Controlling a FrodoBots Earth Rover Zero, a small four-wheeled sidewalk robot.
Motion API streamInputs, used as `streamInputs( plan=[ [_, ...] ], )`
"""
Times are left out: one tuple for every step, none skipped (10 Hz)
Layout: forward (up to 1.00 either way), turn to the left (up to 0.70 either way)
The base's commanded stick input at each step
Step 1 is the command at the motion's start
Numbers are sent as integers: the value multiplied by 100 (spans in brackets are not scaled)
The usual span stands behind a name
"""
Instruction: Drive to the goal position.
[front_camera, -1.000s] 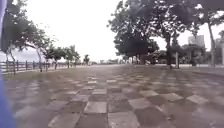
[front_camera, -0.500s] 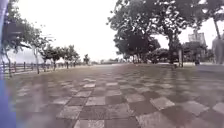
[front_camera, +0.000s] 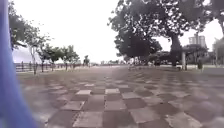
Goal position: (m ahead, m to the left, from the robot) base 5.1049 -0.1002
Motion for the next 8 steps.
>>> streamInputs(
  plan=[
    [100,0],
    [100,0],
    [100,0],
    [100,0],
    [100,0],
    [100,0],
    [100,0],
    [100,40]
  ],
)
